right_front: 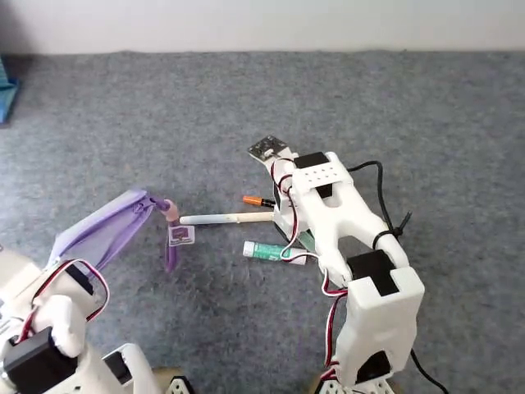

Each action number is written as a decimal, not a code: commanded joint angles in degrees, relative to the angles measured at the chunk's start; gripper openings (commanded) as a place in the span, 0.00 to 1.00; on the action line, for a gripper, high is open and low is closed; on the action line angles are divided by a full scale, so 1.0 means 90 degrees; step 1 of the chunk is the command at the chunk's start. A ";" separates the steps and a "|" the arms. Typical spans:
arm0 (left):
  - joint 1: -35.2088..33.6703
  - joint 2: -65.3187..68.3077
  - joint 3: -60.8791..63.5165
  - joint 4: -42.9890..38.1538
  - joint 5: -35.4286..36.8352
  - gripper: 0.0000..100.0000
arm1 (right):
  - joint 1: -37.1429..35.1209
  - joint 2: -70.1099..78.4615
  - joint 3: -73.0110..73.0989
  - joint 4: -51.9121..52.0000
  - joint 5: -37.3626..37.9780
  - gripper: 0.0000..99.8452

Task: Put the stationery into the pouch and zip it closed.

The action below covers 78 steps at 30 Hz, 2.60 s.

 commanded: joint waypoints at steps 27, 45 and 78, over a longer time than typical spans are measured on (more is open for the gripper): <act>0.1104 0.1895 -0.1079 -0.0957 0.1582 0.01 | -0.2691 -0.5973 -0.0234 -0.0308 -0.3272 0.01; 0.1104 0.2501 -0.1324 -0.0957 0.1612 0.01 | -0.4127 -0.4860 0.0518 -0.6286 -0.2589 0.01; 0.1104 0.2540 -0.1314 -0.0957 0.1612 0.01 | -0.4234 -0.4811 0.0479 -0.5280 -0.2637 0.04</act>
